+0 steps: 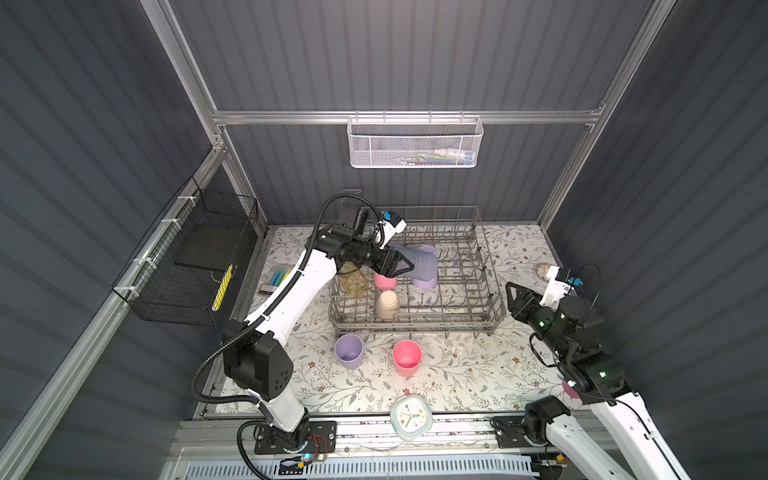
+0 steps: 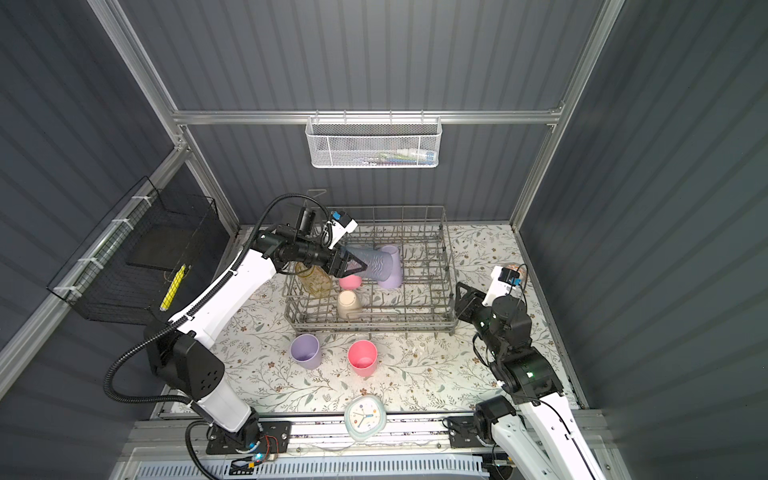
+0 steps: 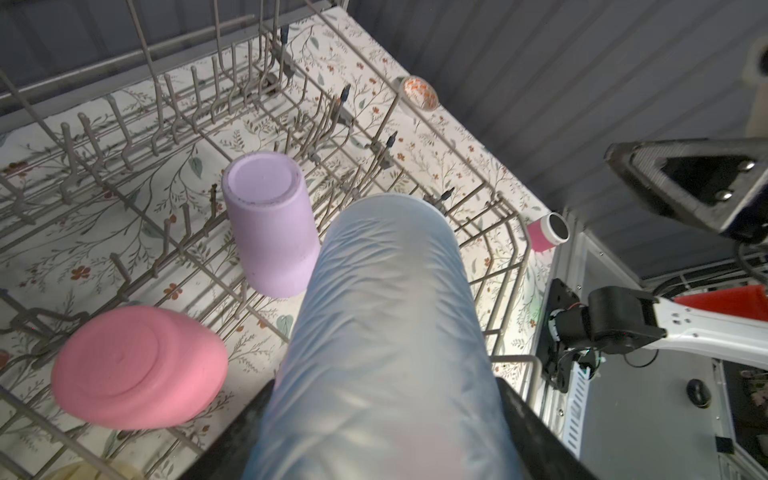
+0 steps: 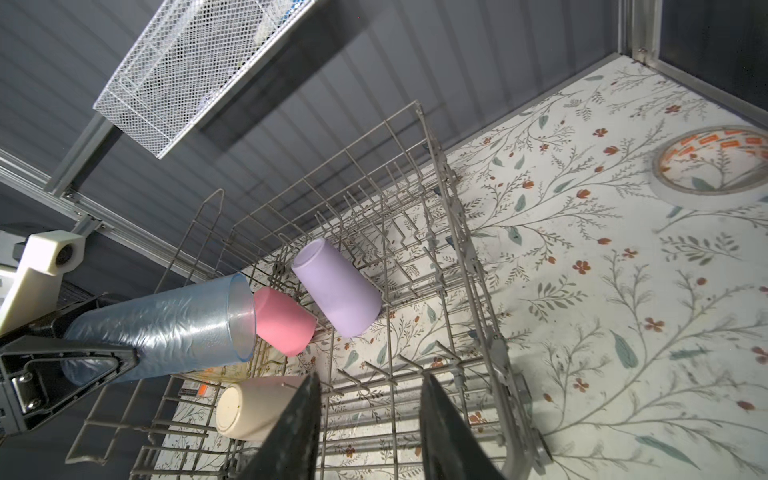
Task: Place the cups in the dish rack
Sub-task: 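Open the right gripper and withdraw while the left gripper holds the blue cup, then lower the clear blue cup into the rack with the left gripper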
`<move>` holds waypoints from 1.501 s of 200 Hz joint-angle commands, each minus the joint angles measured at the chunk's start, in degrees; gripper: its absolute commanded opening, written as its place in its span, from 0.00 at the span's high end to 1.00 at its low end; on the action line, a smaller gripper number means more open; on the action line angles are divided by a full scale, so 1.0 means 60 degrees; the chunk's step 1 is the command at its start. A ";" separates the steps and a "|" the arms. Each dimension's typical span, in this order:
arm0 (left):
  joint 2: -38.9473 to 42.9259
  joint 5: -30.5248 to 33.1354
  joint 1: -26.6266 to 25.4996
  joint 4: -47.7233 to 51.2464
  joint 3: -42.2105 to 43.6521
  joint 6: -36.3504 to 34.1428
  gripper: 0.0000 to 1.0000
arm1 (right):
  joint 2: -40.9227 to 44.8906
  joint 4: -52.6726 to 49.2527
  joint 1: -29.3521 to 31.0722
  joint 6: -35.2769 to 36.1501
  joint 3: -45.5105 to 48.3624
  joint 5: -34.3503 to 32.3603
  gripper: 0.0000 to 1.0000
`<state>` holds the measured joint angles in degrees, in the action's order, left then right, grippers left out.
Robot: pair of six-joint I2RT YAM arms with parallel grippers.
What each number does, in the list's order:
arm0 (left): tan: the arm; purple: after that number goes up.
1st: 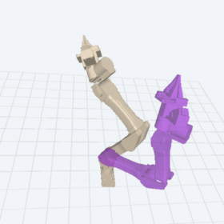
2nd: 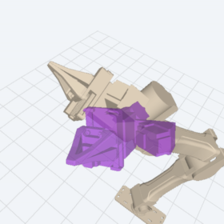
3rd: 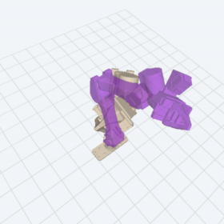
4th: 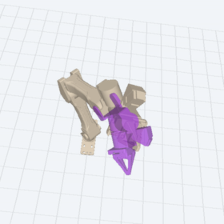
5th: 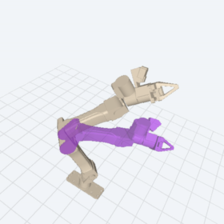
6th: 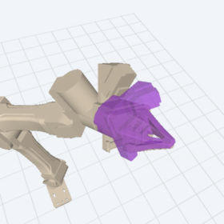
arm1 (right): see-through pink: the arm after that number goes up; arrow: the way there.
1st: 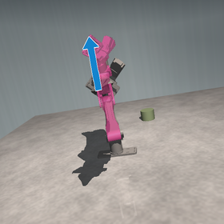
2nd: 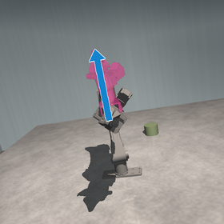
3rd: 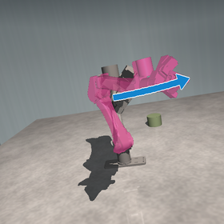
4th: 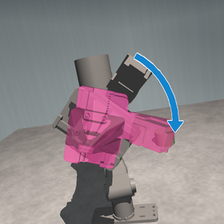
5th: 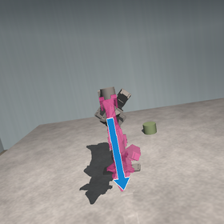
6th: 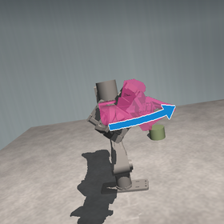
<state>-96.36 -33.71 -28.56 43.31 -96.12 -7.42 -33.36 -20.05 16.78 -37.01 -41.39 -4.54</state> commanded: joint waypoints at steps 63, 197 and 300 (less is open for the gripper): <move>-0.0556 0.0899 -0.0559 0.1080 -0.0526 -0.0565 0.38 | 0.0078 -0.0069 -0.0142 0.0028 0.0275 0.0137 0.59; -0.1771 0.1699 -0.1287 0.1719 -0.1278 -0.0761 0.37 | 0.0108 -0.0009 -0.0335 0.0002 0.0576 0.0389 0.58; -0.2689 0.2906 -0.1681 0.2676 -0.2360 -0.1059 0.37 | -0.0017 0.0186 -0.0546 -0.0064 0.0811 0.0675 0.58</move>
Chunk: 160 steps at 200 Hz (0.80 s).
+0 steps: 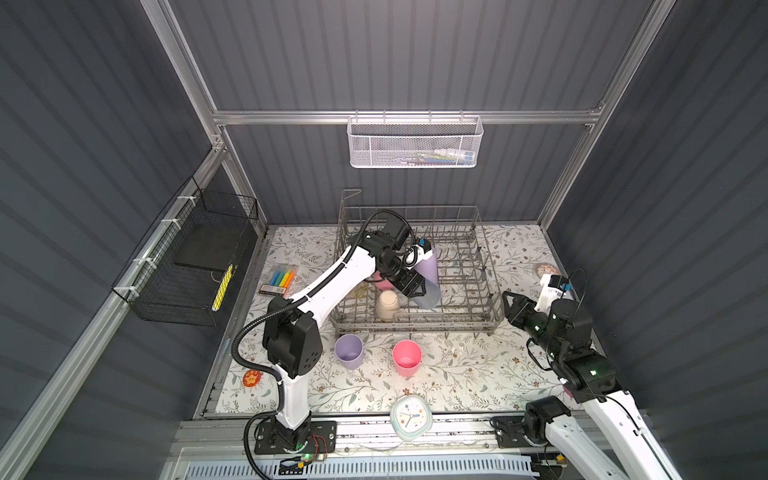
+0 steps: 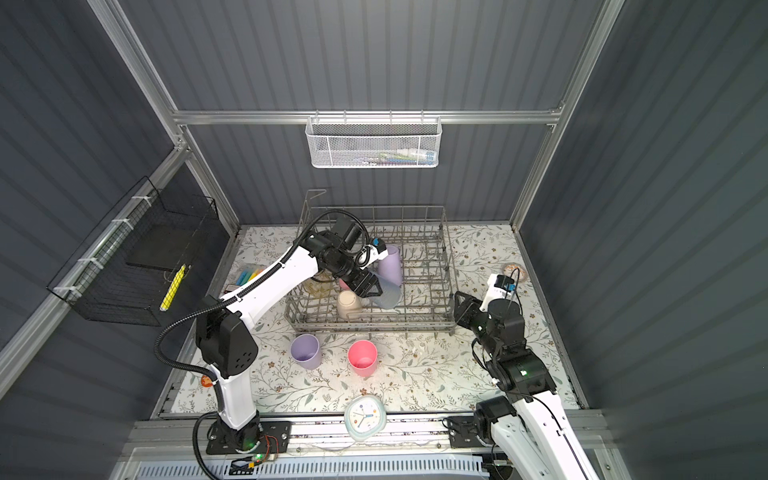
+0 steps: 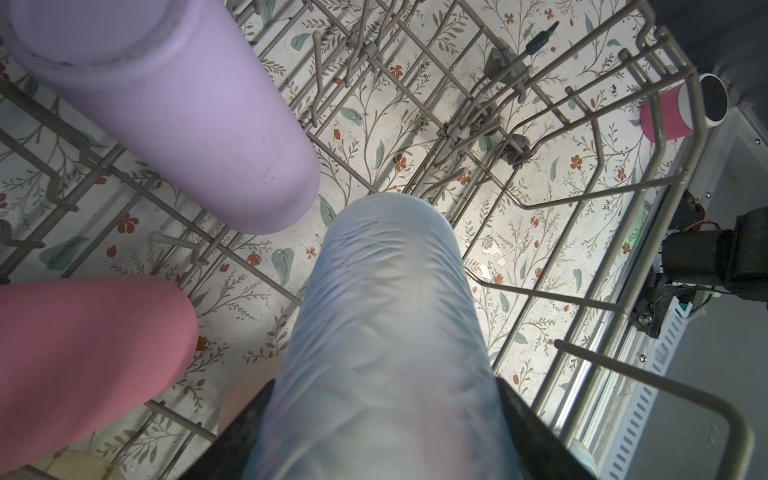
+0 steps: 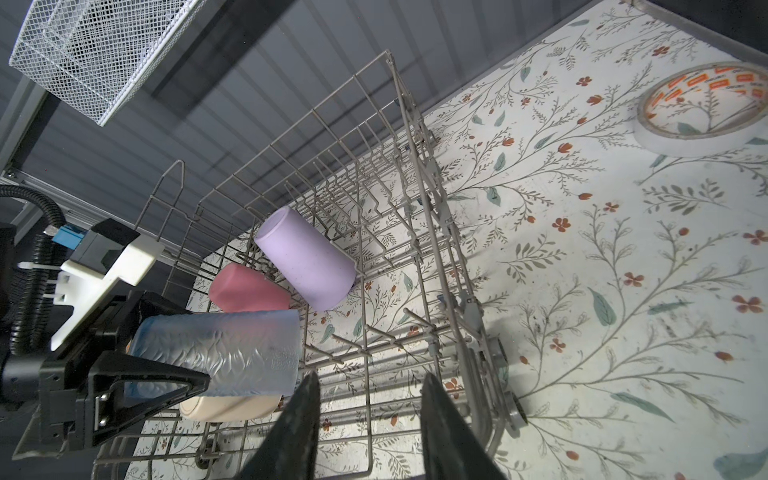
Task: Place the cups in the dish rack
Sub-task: 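Lower the clear blue cup into the rack with the left gripper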
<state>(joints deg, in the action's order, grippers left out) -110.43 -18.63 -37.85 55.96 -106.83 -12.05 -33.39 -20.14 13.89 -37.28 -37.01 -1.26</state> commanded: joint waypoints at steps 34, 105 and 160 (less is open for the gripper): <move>-0.0701 0.0577 -0.0353 0.0843 -0.1051 -0.0364 0.37 | -0.0029 0.0264 -0.0147 -0.0038 0.0150 0.0206 0.58; -0.1034 0.0874 -0.0569 0.1059 -0.1462 -0.0475 0.36 | -0.0114 0.0324 -0.0279 -0.0037 0.0199 0.0350 0.58; -0.1179 0.1362 -0.0621 0.1438 -0.1751 -0.0553 0.36 | -0.0274 0.0481 -0.0345 -0.0086 0.0214 0.0540 0.58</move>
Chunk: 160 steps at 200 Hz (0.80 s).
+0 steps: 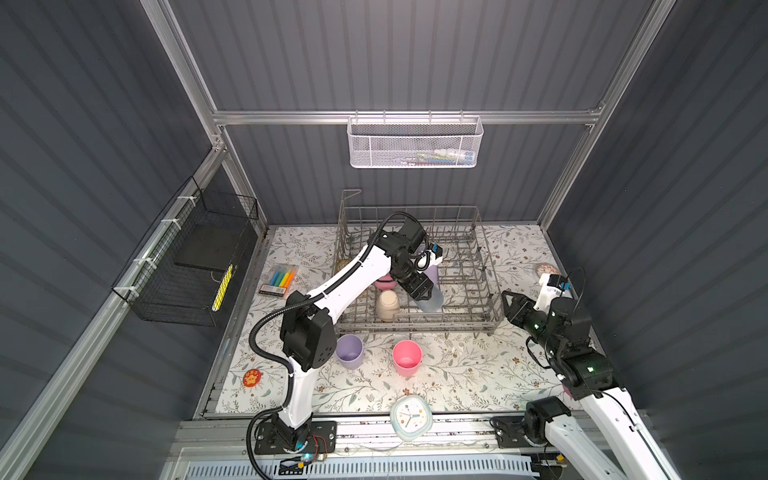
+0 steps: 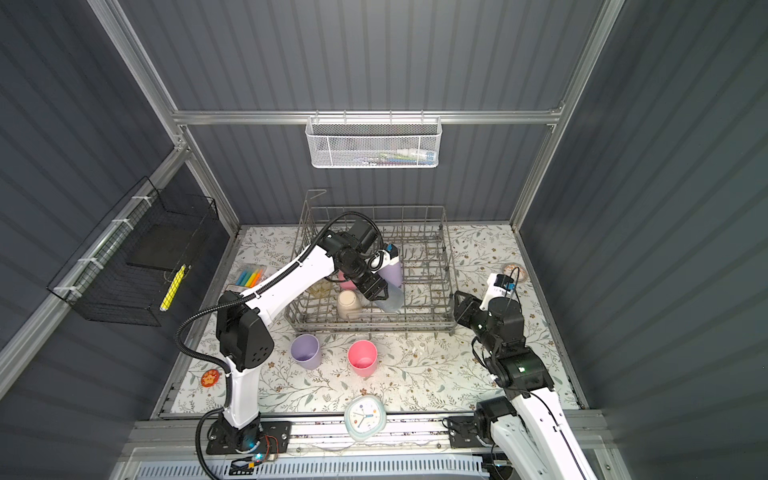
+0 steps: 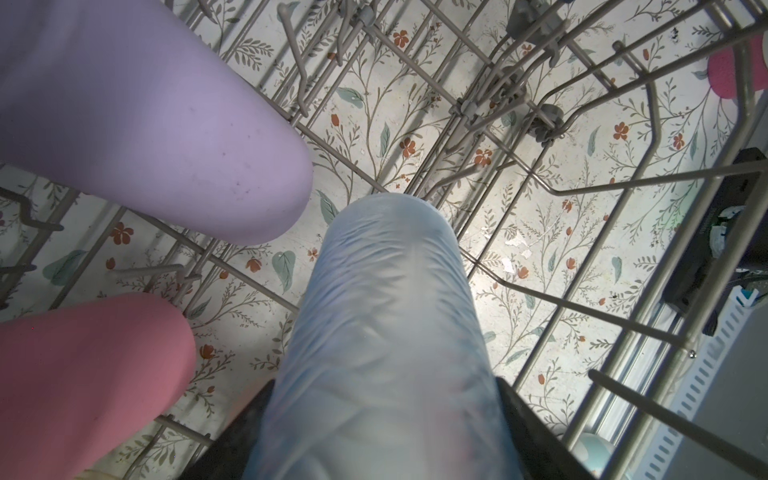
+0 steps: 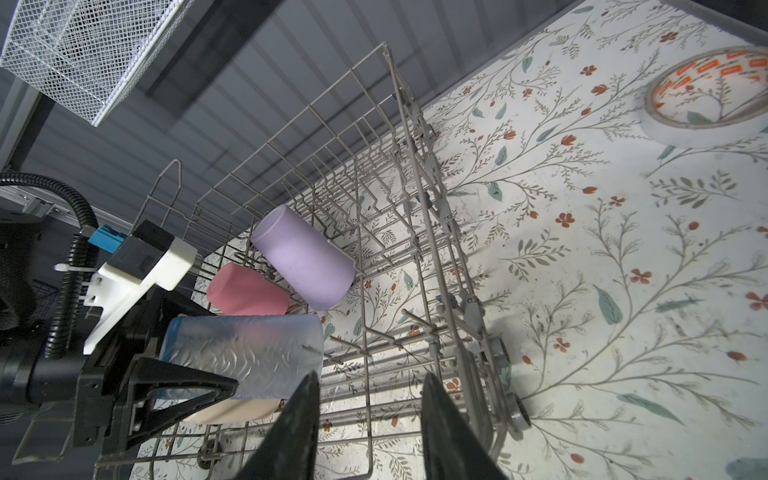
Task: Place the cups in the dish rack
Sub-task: 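Lower the clear blue cup into the rack with the left gripper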
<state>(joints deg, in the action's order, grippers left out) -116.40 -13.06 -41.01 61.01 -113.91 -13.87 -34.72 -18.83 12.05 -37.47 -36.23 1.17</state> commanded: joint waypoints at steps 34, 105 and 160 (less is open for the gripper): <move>-0.0359 0.0903 -0.0217 0.0823 -0.0853 -0.0351 0.36 | -0.0215 0.0380 -0.0072 -0.0098 0.0135 0.0268 0.58; -0.1196 0.1982 -0.0654 0.1581 -0.1920 -0.0559 0.33 | -0.0510 0.0560 -0.0134 -0.0122 0.0149 0.0485 0.58; -0.1761 0.2871 -0.0924 0.2180 -0.2658 -0.0658 0.25 | -0.0637 0.0675 -0.0193 -0.0119 0.0237 0.0566 0.57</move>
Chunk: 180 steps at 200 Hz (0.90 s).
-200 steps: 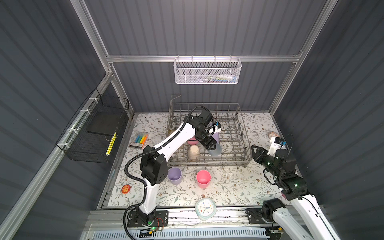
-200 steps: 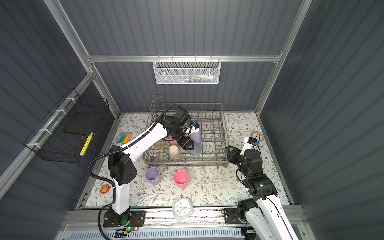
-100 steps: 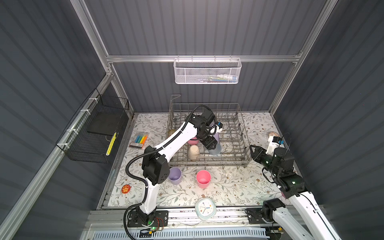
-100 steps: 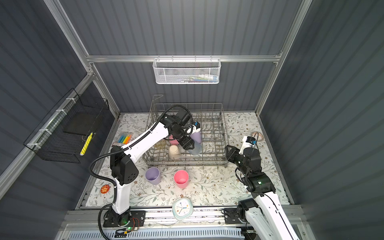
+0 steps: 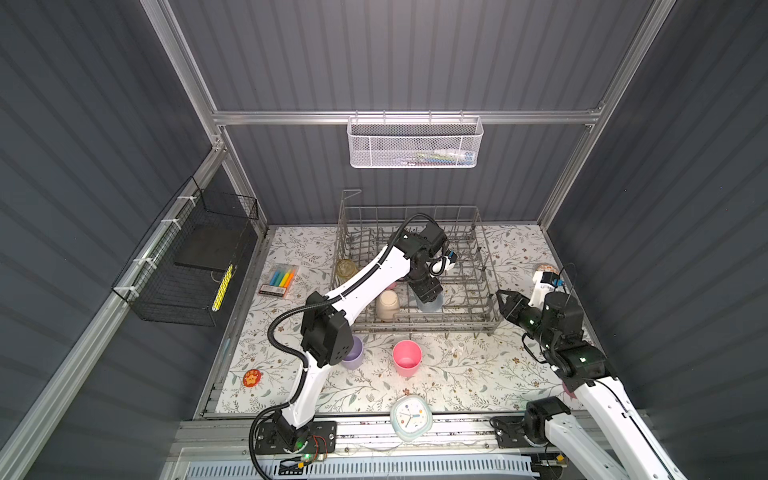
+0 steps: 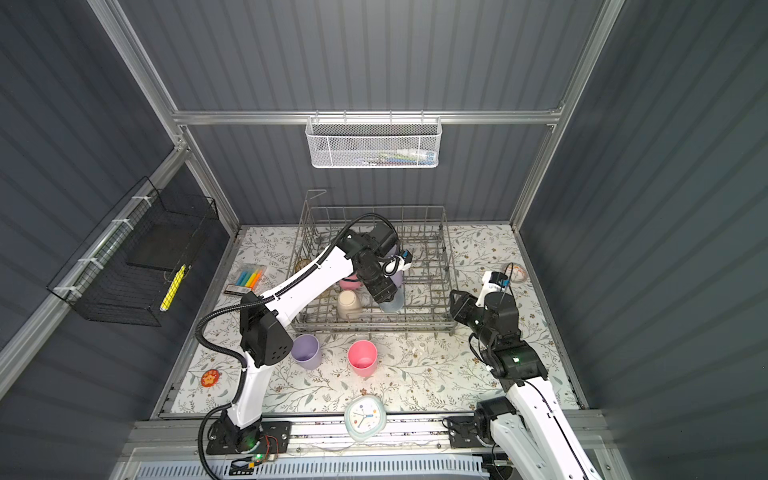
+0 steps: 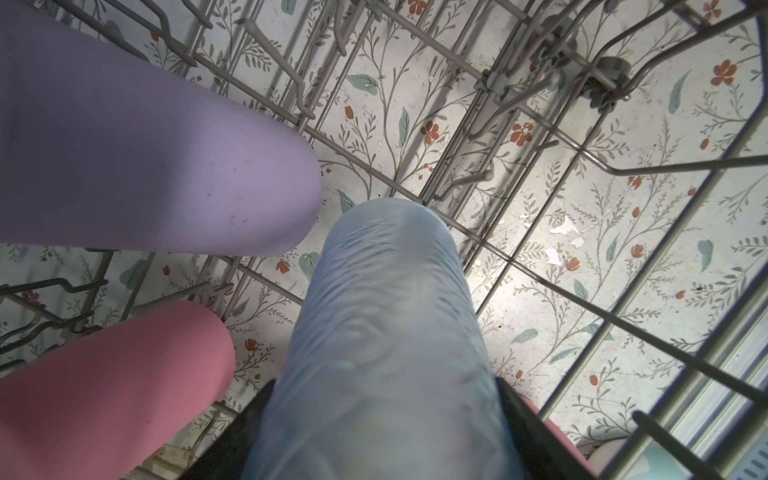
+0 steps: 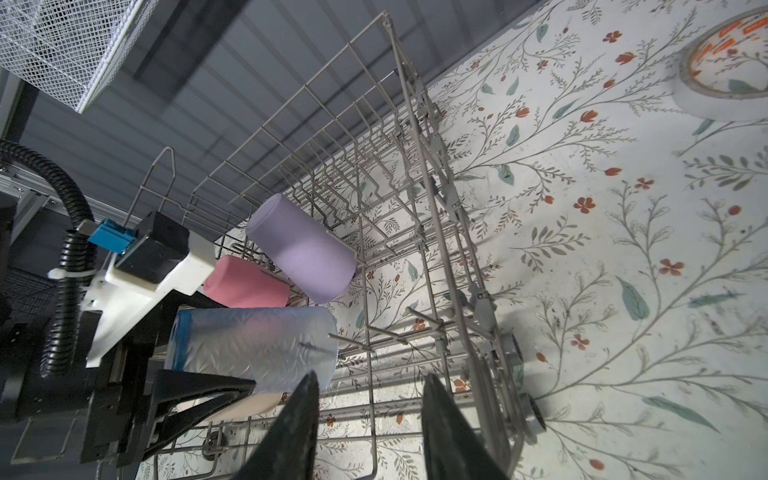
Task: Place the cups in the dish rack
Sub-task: 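Lower the clear blue cup into the rack with the left gripper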
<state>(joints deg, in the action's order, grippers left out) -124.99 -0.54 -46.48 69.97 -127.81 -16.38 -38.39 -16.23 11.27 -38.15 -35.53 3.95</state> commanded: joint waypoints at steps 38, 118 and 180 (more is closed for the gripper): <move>-0.0589 0.0883 -0.0115 0.0765 -0.0480 -0.0236 0.24 | -0.0137 0.0335 -0.0120 -0.0014 0.0208 0.0191 0.57; -0.0717 0.1074 -0.0357 0.0921 -0.0499 -0.0196 0.15 | -0.0259 0.0478 -0.0220 -0.0072 0.0329 0.0309 0.57; -0.0182 0.1129 -0.0410 0.0800 -0.0442 -0.0113 0.11 | -0.0354 0.0595 -0.0252 -0.0145 0.0378 0.0426 0.57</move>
<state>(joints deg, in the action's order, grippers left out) -129.01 6.04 -48.69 73.52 -129.71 -16.97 -40.47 -13.78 10.04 -38.59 -33.78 5.96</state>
